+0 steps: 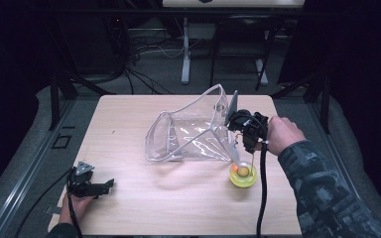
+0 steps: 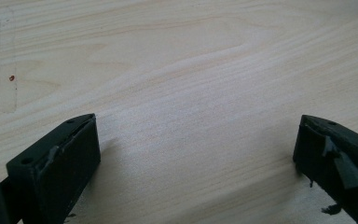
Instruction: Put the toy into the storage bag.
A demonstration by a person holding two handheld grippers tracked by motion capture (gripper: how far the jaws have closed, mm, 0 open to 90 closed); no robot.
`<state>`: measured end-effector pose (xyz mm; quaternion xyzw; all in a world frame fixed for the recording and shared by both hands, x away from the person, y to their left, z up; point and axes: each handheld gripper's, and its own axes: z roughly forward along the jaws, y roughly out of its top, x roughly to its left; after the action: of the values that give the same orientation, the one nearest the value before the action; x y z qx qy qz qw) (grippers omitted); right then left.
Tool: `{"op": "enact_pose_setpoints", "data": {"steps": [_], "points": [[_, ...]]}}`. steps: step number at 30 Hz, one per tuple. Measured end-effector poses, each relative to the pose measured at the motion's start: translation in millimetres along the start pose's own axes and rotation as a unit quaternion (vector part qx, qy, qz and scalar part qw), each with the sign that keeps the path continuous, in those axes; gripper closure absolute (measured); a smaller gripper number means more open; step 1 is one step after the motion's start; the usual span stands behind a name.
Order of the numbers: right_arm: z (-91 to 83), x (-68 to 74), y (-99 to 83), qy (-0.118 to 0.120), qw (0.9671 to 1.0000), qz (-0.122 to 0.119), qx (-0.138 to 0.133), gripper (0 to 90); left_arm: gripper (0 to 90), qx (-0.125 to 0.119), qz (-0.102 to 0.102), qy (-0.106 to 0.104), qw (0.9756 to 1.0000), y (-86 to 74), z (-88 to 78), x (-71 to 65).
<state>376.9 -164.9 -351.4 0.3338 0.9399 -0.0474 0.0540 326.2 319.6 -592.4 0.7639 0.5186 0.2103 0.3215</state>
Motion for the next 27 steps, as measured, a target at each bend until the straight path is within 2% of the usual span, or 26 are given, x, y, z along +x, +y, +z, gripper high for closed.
{"op": "enact_pose_setpoints", "data": {"steps": [11, 19, 27], "points": [[-9.8, -9.7, -1.6, 0.001, 0.9999, 0.013, 0.002, 87.9, 0.5, 0.0, 0.0, 0.0, 1.0, 0.0, 0.0, 0.0], [-18.3, -18.1, 0.9, -0.007, 0.9997, 0.019, 0.01, 87.9, 0.6, 0.0, 0.0, 0.0, 1.0, -0.1, 0.0, 0.0], [-28.6, -25.8, 2.3, -0.009, 0.9995, 0.031, 0.004, 87.8, 0.6, 0.0, -0.001, 0.0, 1.0, -0.2, 0.0, -0.1]]}}
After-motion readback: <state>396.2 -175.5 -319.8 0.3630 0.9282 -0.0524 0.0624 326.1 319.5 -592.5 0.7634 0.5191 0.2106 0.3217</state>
